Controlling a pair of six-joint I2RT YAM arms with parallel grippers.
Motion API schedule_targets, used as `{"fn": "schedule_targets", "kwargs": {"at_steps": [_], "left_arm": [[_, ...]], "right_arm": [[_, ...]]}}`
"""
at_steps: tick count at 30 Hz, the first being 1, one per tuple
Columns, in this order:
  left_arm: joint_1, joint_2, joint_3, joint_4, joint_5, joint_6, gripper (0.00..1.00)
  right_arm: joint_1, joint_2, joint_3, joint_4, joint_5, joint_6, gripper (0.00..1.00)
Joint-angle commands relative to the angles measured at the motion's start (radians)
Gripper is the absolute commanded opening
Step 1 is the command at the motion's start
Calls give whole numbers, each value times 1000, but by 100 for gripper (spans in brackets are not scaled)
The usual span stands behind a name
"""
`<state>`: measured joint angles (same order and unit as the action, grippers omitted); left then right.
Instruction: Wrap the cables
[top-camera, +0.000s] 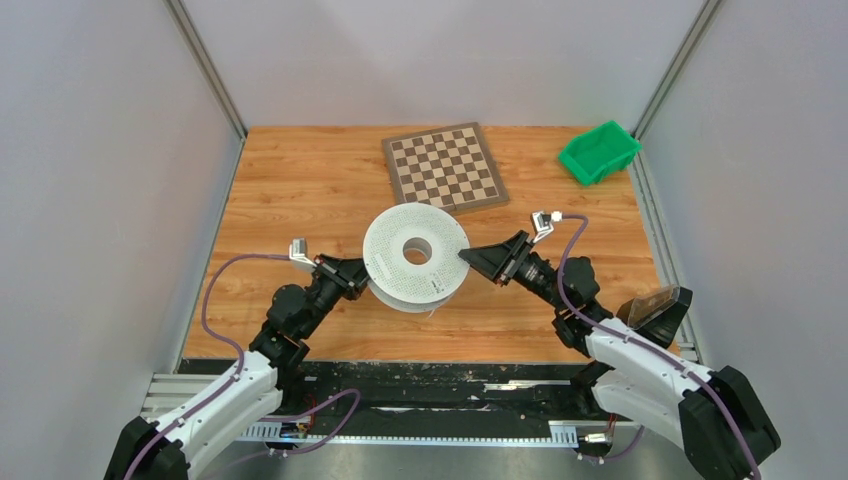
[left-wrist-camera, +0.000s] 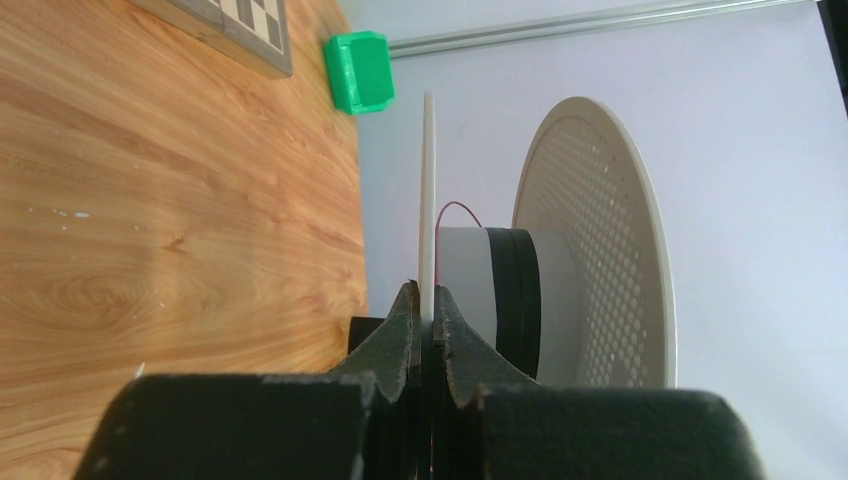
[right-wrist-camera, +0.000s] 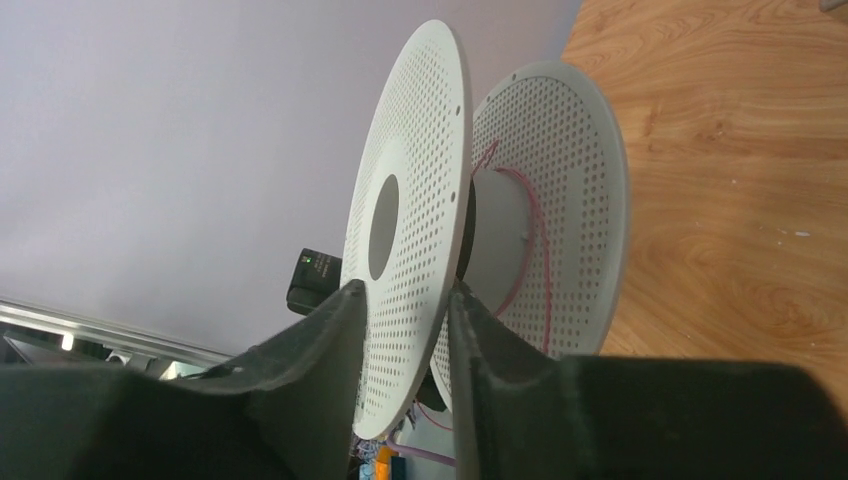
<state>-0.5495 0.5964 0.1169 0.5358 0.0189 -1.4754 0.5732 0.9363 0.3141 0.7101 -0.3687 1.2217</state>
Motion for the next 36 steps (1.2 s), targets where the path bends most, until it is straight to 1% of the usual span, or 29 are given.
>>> {"fn": "schedule_targets", "kwargs": {"at_steps": [1, 4, 8, 9, 11, 13, 18, 24, 29, 32, 36], "left_arm": [[-2, -4, 3, 119, 15, -29, 0], [-3, 2, -2, 129, 18, -39, 0], [-3, -8, -17, 134, 13, -49, 0], [-4, -18, -22, 122, 7, -54, 0], [-3, -36, -26, 86, -9, -64, 8], [-3, -54, -27, 50, -15, -65, 13], [-2, -70, -37, 29, -16, -76, 19], [-2, -78, -55, 19, -16, -100, 28], [-2, -124, -69, -25, -30, -95, 29], [-2, -181, -69, -120, -77, -67, 30], [-3, -283, -56, -265, -142, -7, 30]], "right_arm": [[-3, 45, -9, 188, -31, 89, 28], [-15, 91, -29, 270, -48, 139, 19], [-32, 147, -53, 366, -61, 195, 1], [-37, 154, -59, 383, -58, 204, 0], [-48, 159, -68, 397, -53, 208, 0], [-73, 159, -71, 397, -60, 210, 0], [-172, 158, -77, 412, -84, 242, 0], [-263, 169, -91, 456, -125, 282, 0], [-341, 195, -106, 458, -171, 278, 0], [-358, 235, -114, 454, -196, 261, 0], [-361, 318, -129, 493, -215, 240, 0]]}}
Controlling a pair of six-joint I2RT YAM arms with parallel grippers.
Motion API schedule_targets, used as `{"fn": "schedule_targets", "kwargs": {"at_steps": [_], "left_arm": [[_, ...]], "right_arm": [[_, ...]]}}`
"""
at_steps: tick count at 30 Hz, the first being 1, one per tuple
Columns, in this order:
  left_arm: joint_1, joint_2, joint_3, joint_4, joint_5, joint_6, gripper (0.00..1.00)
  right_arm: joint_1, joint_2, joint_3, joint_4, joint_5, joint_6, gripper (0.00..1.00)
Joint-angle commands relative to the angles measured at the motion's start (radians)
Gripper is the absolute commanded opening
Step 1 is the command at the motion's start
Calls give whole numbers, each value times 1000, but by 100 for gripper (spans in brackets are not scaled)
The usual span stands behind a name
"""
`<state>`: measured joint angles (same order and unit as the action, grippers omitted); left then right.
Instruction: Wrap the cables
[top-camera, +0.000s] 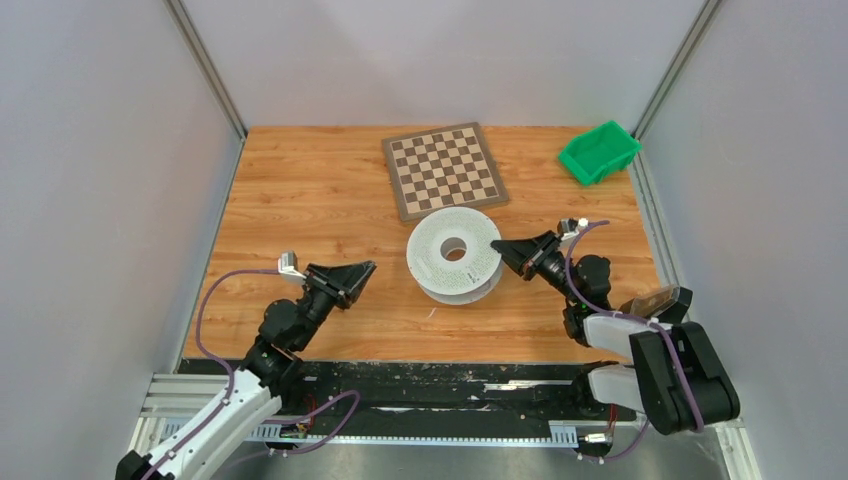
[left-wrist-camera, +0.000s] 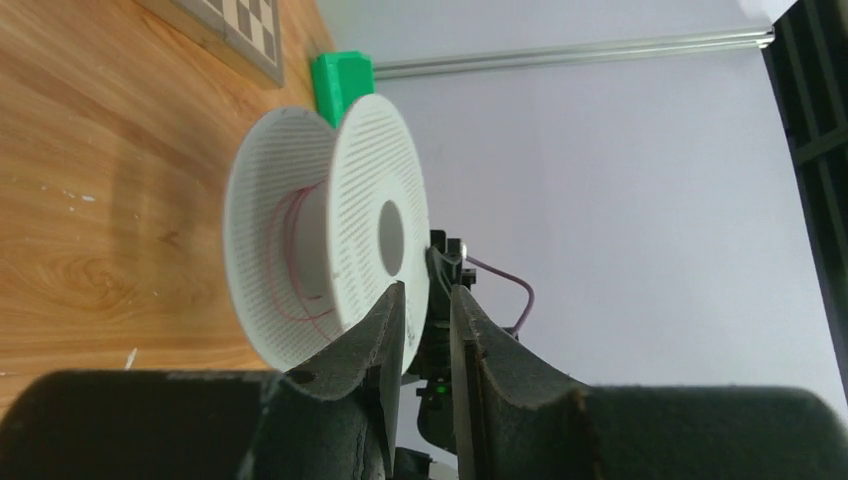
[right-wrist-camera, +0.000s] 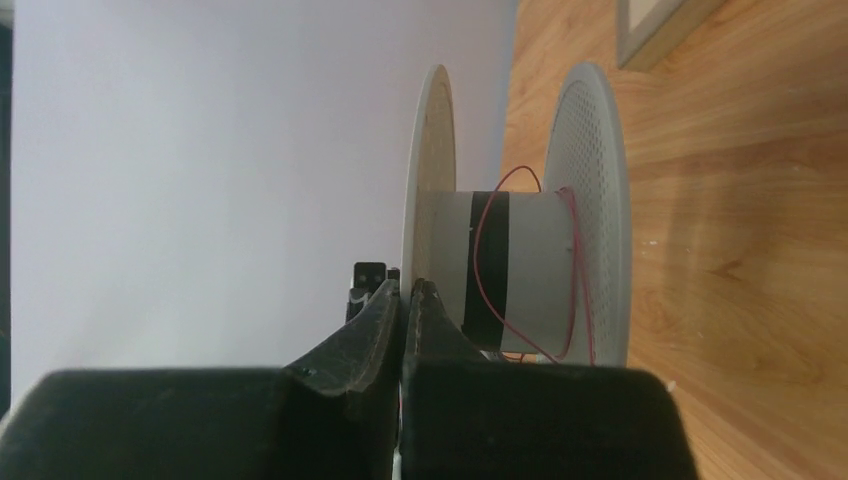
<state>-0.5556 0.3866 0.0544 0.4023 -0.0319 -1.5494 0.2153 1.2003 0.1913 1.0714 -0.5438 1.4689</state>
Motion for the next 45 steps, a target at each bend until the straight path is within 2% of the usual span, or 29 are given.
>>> {"fn": "schedule_targets", "kwargs": {"at_steps": [1, 6, 8, 11, 14, 17, 21, 25, 29, 32, 33, 34, 36, 38, 43, 45], "left_arm": [[4, -105, 20, -186, -102, 101, 30], [4, -169, 86, -345, -161, 264, 31], [4, -163, 136, -408, -170, 398, 31], [4, -111, 232, -508, -174, 532, 33], [4, -31, 322, -568, -152, 683, 36], [5, 33, 379, -604, -115, 787, 39], [5, 113, 442, -657, -108, 886, 43], [5, 146, 469, -666, -91, 995, 47], [5, 142, 492, -672, -46, 1115, 55], [5, 132, 506, -672, -38, 1160, 64], [5, 127, 506, -667, -36, 1158, 67], [5, 125, 505, -658, -32, 1156, 76], [4, 126, 522, -679, -27, 1145, 88], [5, 134, 565, -734, -12, 1148, 97], [4, 118, 673, -845, -18, 1223, 100], [3, 94, 677, -851, -35, 1250, 100]], "right_arm": [[-3, 83, -7, 153, -45, -11, 0], [-3, 288, 16, 315, -111, -10, 0], [-1, 393, 41, 399, -152, 7, 0], [1, 597, 74, 574, -195, 44, 0], [3, 710, 109, 596, -229, 17, 0], [0, 745, 99, 588, -216, -43, 13], [-2, 750, 114, 507, -226, -98, 40], [-14, 728, 121, 458, -243, -127, 63], [-44, 595, 134, 239, -242, -219, 84], [-65, 442, 214, -149, -227, -384, 97], [-72, 383, 251, -327, -194, -450, 98], [-78, 311, 283, -478, -146, -521, 100], [-79, 175, 360, -770, -10, -668, 100], [-79, 57, 445, -971, 83, -781, 100], [-68, -136, 622, -1317, 259, -954, 100], [-67, -186, 651, -1411, 254, -1005, 100]]}}
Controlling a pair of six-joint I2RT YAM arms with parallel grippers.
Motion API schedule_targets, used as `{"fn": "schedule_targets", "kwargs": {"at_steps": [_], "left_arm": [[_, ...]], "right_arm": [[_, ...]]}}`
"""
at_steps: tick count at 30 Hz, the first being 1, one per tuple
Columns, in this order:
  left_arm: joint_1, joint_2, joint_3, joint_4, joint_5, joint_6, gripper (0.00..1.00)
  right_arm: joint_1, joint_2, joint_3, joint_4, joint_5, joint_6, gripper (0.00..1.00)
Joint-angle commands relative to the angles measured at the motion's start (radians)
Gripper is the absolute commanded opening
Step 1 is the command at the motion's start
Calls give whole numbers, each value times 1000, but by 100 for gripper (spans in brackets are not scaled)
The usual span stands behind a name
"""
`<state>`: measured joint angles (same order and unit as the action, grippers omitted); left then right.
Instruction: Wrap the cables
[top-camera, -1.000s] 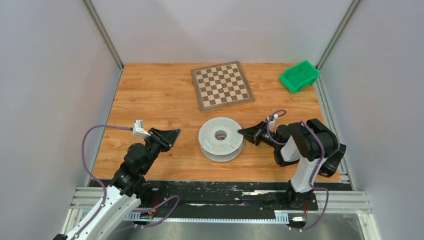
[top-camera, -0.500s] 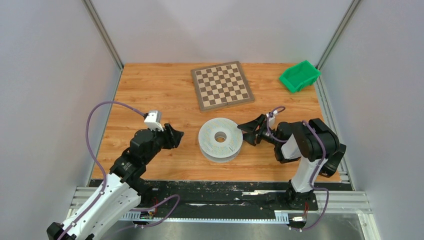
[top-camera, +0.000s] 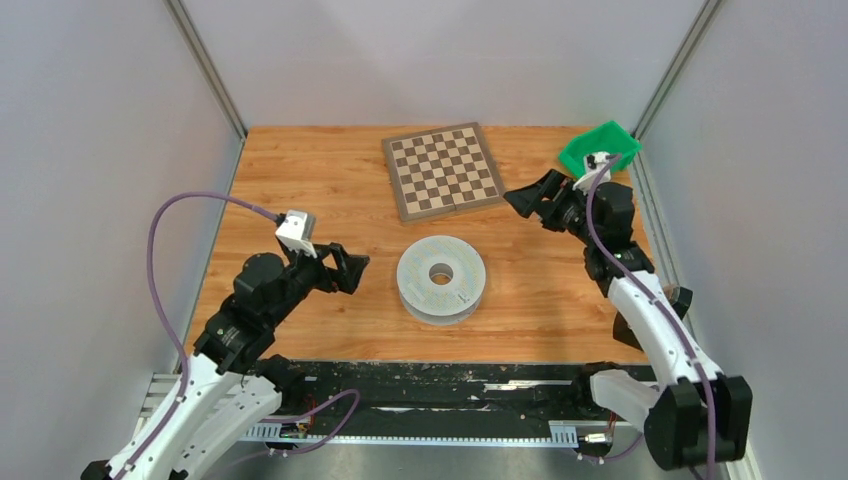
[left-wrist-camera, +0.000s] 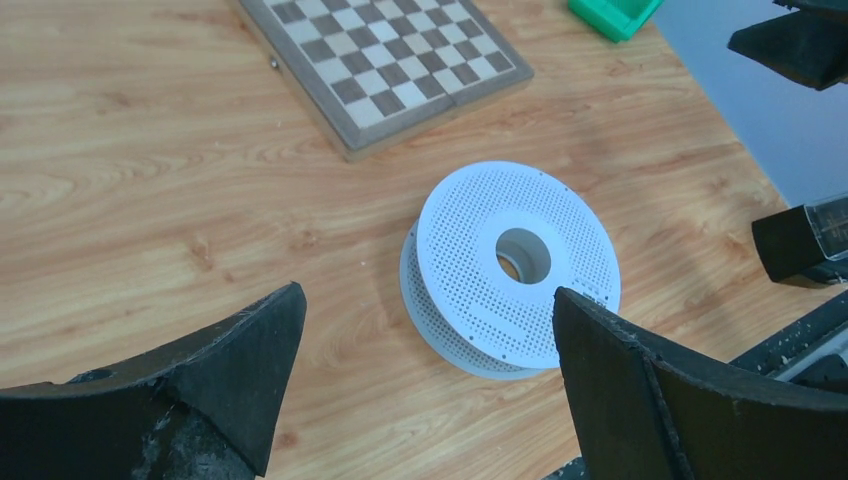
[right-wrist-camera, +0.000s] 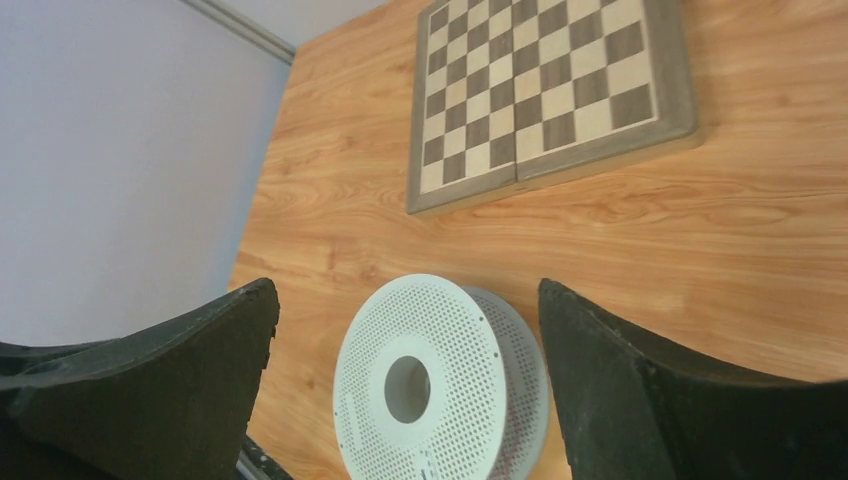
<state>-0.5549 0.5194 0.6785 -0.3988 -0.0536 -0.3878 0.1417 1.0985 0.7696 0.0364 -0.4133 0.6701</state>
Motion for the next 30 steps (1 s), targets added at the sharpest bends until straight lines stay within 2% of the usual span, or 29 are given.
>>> {"fn": "schedule_targets", "kwargs": {"at_steps": [1, 6, 10, 17, 22, 30], "left_arm": [[4, -46, 50, -50, -17, 98, 100], [4, -99, -1, -14, -21, 141, 100], [4, -167, -65, 47, -25, 186, 100], [4, -248, -89, 17, -85, 234, 100], [4, -259, -95, 34, -92, 249, 100], [3, -246, -98, 31, -107, 261, 100]], "right_arm": [[7, -107, 82, -425, 107, -224, 100], [12, -242, 52, -590, 46, -260, 100], [12, -393, -37, -605, 1, -266, 100], [13, -605, -95, -604, 33, -282, 100], [12, -671, -79, -603, 53, -304, 100], [13, -668, -120, -572, -22, -310, 100]]}}
